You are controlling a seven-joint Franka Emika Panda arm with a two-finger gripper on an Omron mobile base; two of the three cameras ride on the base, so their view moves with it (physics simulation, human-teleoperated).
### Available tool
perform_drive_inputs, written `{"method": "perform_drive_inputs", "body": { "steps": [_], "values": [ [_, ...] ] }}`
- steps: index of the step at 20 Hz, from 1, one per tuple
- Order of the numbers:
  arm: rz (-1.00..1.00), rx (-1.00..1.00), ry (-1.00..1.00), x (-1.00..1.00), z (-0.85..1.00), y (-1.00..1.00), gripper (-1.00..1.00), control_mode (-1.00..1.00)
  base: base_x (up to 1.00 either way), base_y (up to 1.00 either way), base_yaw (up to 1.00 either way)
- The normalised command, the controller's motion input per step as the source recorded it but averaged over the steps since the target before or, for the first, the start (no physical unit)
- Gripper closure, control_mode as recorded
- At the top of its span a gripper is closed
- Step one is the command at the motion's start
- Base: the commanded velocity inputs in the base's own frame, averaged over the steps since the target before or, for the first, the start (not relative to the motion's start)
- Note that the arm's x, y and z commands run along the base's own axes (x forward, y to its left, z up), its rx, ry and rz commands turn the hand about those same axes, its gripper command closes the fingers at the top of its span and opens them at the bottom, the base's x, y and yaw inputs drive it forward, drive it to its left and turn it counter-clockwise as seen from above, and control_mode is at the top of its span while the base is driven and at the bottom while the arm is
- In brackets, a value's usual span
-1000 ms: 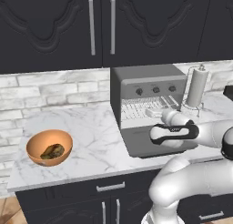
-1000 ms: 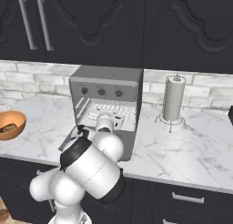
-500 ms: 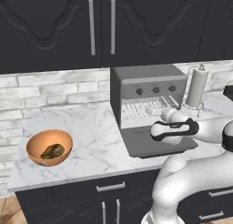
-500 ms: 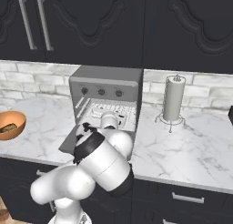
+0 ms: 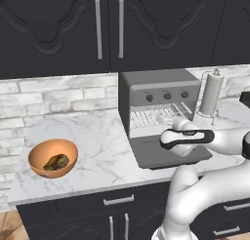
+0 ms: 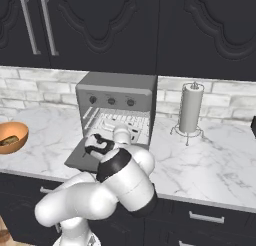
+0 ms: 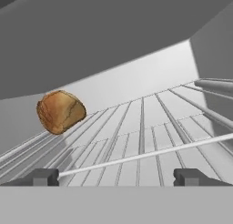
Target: Pick up the heated bread from the toaster oven and place it in the bowl. Then move the bread bowl to the dining counter.
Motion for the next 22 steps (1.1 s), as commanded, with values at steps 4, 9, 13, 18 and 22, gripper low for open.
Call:
{"method": "perform_drive_inputs", "body": {
  "steps": [4,9,13,18,22],
  "values": [
    [-0.04,0.00,-0.01,0.28,0.00,0.01,-1.00,-1.00,0.00,0.00,0.00],
    [0.00,0.00,0.00,0.23,0.00,0.00,-1.00,-1.00,0.00,0.00,0.00],
    [-0.01,0.00,-0.03,0.17,0.08,0.00,-1.00,-1.00,0.00,0.00,0.00],
    [0.00,0.00,-0.05,0.05,0.08,0.12,-1.00,-1.00,0.00,0.00,0.00],
    [0.00,0.00,0.00,0.21,0.00,0.00,-1.00,-1.00,0.00,0.00,0.00]
  ]
}}
